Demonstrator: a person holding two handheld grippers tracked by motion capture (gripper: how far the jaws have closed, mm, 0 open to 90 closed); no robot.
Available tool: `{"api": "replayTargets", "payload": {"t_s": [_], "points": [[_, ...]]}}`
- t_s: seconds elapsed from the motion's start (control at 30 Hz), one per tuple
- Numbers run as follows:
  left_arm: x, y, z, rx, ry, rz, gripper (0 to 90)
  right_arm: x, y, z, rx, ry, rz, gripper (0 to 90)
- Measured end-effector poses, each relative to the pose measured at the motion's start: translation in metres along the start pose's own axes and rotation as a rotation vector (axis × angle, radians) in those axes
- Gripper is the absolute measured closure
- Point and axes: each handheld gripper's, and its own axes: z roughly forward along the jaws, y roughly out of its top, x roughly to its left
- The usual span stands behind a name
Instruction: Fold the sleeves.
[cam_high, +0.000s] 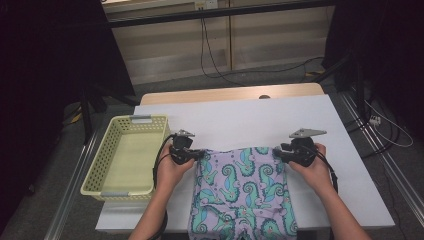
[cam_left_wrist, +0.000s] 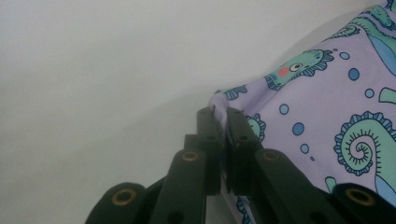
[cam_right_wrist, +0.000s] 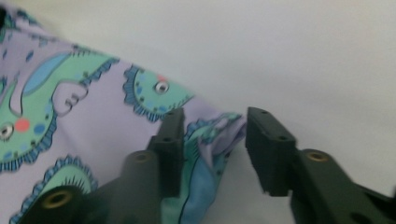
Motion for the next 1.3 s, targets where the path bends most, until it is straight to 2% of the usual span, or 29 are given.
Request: {"api": "replayTargets", "payload": {"t_s": [0.1, 0.17, 0.2, 0.23, 0.27, 0.37, 0.43, 0.57, 0.63, 0.73, 0.8, 0.93, 1.03, 1.1, 1.23, 1.3], "points": [[0.000, 0.000, 0.001, 0.006, 0.001, 0.003, 86.3, -0.003, 0.000, 0.006, 0.008, -0.022, 0.012, 49.0], [0.001, 0.000, 0.002, 0.005, 0.001, -0.004, 86.3, -0.001, -0.003, 0.013, 0.059, 0.010, 0.008, 51.3], [0.001, -0.001, 0.002, 0.005, 0.000, -0.003, 86.2, 0.001, -0.005, 0.015, 0.072, 0.005, -0.001, 52.5], [0.001, -0.001, 0.003, 0.006, -0.002, -0.001, 86.2, 0.003, -0.004, 0.015, 0.076, -0.012, -0.022, 55.1], [0.001, -0.002, 0.003, 0.007, 0.001, 0.000, 86.2, 0.004, -0.004, 0.015, 0.081, -0.009, -0.032, 59.4], [0.000, -0.001, 0.002, 0.005, 0.000, 0.009, 86.2, 0.006, -0.006, 0.014, 0.072, 0.007, -0.031, 72.0], [-0.001, -0.001, 0.001, 0.002, 0.000, 0.011, 86.2, 0.003, -0.008, 0.013, 0.068, 0.038, 0.000, 82.0], [-0.001, 0.000, 0.001, 0.002, 0.001, 0.007, 86.2, 0.002, -0.008, 0.012, 0.062, 0.059, 0.016, 86.3], [-0.001, 0.001, -0.001, -0.022, -0.009, -0.011, 86.2, 0.000, -0.008, 0.010, 0.044, 0.079, 0.041, 86.8], [-0.002, 0.003, -0.007, -0.041, -0.015, -0.014, 86.3, -0.003, -0.004, 0.000, -0.023, 0.074, 0.055, 87.3], [-0.003, 0.005, -0.010, -0.049, -0.021, -0.016, 86.3, -0.002, -0.002, -0.007, -0.059, 0.056, 0.046, 87.5], [-0.003, 0.006, -0.009, -0.055, -0.023, -0.020, 86.4, 0.002, 0.001, -0.014, -0.097, 0.037, 0.024, 87.6], [-0.001, 0.008, -0.010, -0.063, -0.031, -0.028, 86.5, 0.004, 0.002, -0.016, -0.108, 0.021, 0.006, 87.7], [-0.002, 0.010, -0.011, -0.077, -0.032, -0.029, 86.5, 0.004, 0.003, -0.017, -0.116, 0.015, 0.008, 87.7], [-0.003, 0.015, -0.012, -0.066, -0.046, -0.023, 86.5, 0.002, 0.007, -0.022, -0.140, 0.005, 0.008, 87.8], [-0.004, 0.018, -0.011, -0.081, -0.050, -0.024, 86.5, 0.001, 0.008, -0.024, -0.143, -0.004, 0.010, 87.8]]}}
